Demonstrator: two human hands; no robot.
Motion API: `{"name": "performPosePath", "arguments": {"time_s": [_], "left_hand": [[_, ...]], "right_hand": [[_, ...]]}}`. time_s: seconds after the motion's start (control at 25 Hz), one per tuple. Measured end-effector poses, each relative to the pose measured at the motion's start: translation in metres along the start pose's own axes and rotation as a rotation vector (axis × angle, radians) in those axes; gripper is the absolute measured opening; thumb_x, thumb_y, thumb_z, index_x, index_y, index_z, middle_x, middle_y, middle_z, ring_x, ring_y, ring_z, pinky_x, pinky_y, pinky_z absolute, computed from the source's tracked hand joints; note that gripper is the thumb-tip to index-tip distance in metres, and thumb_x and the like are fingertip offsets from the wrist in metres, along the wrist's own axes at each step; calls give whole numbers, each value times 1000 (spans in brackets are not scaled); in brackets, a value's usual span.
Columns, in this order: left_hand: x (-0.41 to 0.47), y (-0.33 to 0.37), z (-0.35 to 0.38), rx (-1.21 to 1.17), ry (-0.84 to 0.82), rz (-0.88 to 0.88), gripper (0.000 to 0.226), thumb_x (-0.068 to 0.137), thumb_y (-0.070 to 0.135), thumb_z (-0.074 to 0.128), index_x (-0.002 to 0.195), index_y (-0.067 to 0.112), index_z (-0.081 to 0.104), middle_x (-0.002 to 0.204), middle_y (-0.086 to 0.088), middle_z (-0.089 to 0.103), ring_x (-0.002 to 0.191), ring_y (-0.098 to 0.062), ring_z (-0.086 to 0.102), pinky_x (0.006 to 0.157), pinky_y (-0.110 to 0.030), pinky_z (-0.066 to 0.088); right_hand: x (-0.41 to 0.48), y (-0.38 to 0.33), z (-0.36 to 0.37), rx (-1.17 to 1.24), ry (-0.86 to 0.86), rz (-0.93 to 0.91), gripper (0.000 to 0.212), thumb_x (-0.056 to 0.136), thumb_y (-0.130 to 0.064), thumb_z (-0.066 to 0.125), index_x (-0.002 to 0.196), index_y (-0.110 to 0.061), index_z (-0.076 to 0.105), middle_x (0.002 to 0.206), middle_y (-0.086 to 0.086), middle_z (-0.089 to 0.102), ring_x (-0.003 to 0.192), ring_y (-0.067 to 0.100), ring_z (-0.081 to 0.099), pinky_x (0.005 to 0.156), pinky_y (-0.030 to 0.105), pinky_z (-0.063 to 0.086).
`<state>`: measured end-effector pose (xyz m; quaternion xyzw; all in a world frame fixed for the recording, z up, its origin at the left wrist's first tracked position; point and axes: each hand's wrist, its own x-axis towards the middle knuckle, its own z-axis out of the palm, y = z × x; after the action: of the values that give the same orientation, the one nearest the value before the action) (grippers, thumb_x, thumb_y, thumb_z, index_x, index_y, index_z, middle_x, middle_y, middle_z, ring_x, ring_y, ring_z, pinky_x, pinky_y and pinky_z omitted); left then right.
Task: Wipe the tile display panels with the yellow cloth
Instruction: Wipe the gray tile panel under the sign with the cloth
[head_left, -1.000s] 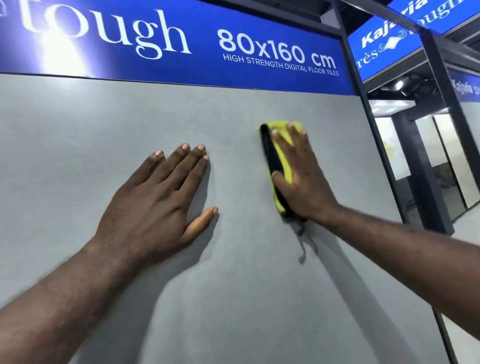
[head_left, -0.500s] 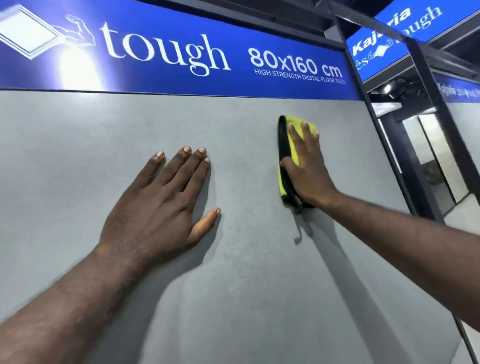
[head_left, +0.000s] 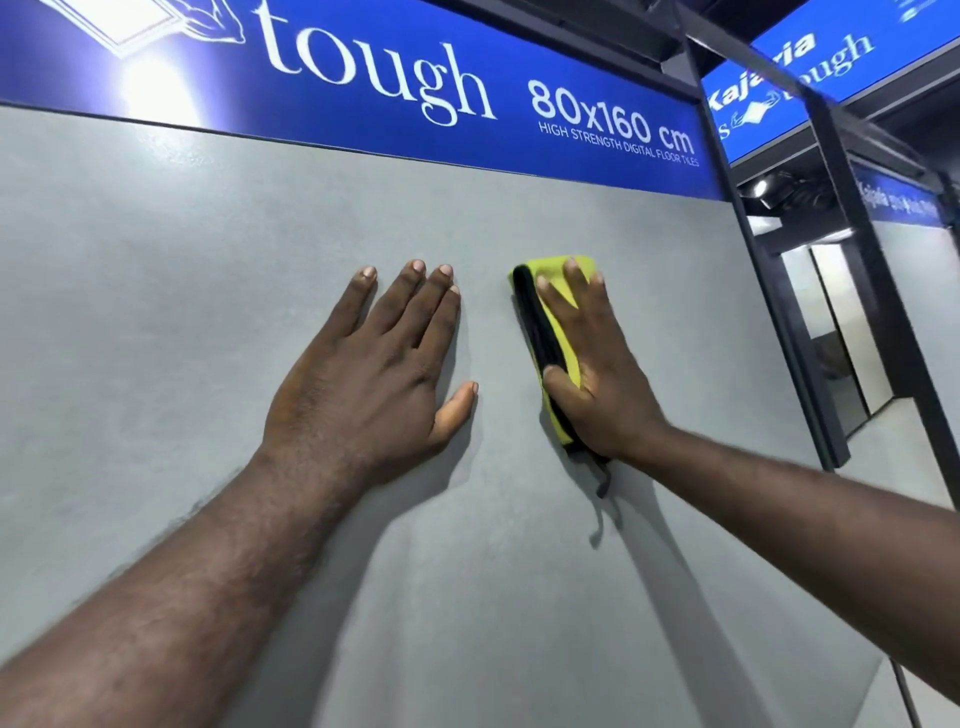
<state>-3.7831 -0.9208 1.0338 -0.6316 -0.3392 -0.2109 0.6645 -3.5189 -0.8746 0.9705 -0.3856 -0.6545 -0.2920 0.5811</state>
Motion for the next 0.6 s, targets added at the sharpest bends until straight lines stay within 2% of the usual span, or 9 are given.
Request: {"name": "performPosePath", "arguments": {"time_s": [0.08, 0.16, 0.2, 0.24, 0.32, 0.4, 0.44, 0.52, 0.6], "left_hand": [[-1, 0, -1, -2, -3, 3, 88, 107, 63, 14, 172, 3, 18, 180, -14, 13, 168, -31, 14, 134, -56, 11], [0, 0, -2, -13, -13, 4, 88, 107, 63, 15, 172, 3, 19, 180, -14, 13, 168, -30, 13, 134, -56, 11], [0, 1, -2, -15, -17, 10, 88, 107, 63, 15, 172, 3, 18, 181, -14, 12, 168, -30, 13, 134, -56, 11], [0, 1, -2, -13, -17, 13, 88, 107, 63, 14, 172, 4, 17, 181, -14, 11, 168, -30, 12, 134, -56, 11], [0, -1, -2, -4, -24, 16, 88, 108, 64, 13, 172, 4, 16, 181, -13, 9, 168, -30, 10, 135, -56, 10], [-2, -3, -2, -7, -16, 21, 88, 107, 65, 15, 172, 4, 18, 181, -13, 12, 168, -30, 12, 135, -55, 11], [-3, -4, -2, -19, -9, 28, 88, 107, 65, 18, 172, 4, 21, 180, -13, 15, 168, -30, 14, 135, -55, 12], [-6, -9, -4, -38, 1, 36, 88, 107, 65, 23, 170, 4, 26, 179, -13, 20, 167, -30, 19, 134, -55, 16], [-11, -16, -6, -43, 6, 32, 89, 107, 68, 26, 170, 5, 28, 179, -11, 22, 166, -29, 22, 134, -54, 18]], "right_hand": [[-5, 18, -8, 3, 35, 52, 85, 88, -37, 43, 169, -29, 22, 178, -9, -2, 164, 18, -10, 134, 40, 3], [29, 20, -16, 122, 98, 411, 82, 89, -41, 38, 169, -34, 20, 179, -7, 0, 164, 19, -9, 133, 49, 7], [43, 12, -16, 144, 101, 490, 82, 90, -42, 37, 169, -36, 18, 179, -8, -2, 164, 19, -10, 132, 52, 8], [46, 2, -13, 121, 93, 428, 82, 90, -42, 37, 169, -37, 17, 179, -9, -3, 164, 20, -11, 132, 55, 9], [22, -8, -1, 12, 45, 78, 85, 89, -38, 43, 170, -36, 16, 178, -11, -4, 164, 20, -12, 131, 57, 12], [-10, 6, 0, -5, 9, -49, 86, 88, -37, 46, 170, -34, 17, 178, -11, -3, 164, 19, -11, 131, 57, 14], [-8, 16, -5, 9, 32, 18, 86, 87, -40, 44, 169, -35, 18, 178, -10, -2, 164, 18, -11, 132, 55, 13], [25, 16, -15, 93, 69, 328, 85, 87, -47, 37, 169, -39, 16, 178, -11, -4, 164, 16, -11, 132, 54, 11], [54, -7, -15, 119, 71, 393, 84, 88, -47, 36, 169, -39, 15, 178, -10, -5, 164, 19, -11, 131, 57, 12]]}}
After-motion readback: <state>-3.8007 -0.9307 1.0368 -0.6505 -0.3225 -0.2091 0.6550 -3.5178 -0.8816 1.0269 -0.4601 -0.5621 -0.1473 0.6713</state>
